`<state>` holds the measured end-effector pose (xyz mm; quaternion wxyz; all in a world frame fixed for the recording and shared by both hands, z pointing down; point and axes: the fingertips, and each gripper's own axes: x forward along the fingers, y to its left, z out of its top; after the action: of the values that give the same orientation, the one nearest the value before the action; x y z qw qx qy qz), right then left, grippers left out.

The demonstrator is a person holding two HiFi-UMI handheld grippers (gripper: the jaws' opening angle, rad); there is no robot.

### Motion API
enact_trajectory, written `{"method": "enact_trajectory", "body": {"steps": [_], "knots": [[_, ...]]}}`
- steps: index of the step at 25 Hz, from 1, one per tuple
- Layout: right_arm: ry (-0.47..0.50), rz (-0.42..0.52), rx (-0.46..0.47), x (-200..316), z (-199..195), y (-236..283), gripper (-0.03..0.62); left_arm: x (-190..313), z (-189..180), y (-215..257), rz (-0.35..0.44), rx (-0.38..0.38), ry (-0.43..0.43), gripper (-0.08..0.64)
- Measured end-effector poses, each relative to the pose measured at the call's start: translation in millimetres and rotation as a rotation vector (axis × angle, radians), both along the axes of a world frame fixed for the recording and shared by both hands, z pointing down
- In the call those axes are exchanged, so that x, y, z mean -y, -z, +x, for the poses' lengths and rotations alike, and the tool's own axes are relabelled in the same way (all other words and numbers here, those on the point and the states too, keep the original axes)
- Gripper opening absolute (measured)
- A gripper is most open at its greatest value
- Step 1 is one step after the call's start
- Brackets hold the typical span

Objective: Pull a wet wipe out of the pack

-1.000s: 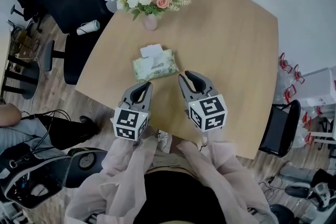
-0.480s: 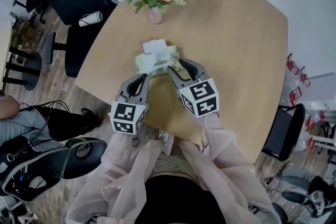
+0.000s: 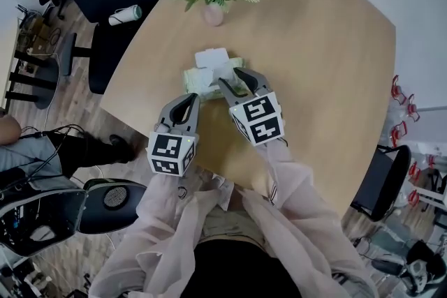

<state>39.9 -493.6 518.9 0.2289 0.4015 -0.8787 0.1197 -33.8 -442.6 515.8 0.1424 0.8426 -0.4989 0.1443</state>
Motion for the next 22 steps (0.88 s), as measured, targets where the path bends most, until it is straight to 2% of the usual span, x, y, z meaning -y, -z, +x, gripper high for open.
{"method": "enact_trajectory", "body": {"steps": [6,22], "knots": [[0.030,-0.017,-0.013,6,-8,-11,0.166,-1,0,-5,-0.013,0.008,0.000,0.012],[0.081,-0.020,-0.070,3,-16,-14,0.017,4,-1,-7,-0.026,0.008,-0.009,0.012]]}}
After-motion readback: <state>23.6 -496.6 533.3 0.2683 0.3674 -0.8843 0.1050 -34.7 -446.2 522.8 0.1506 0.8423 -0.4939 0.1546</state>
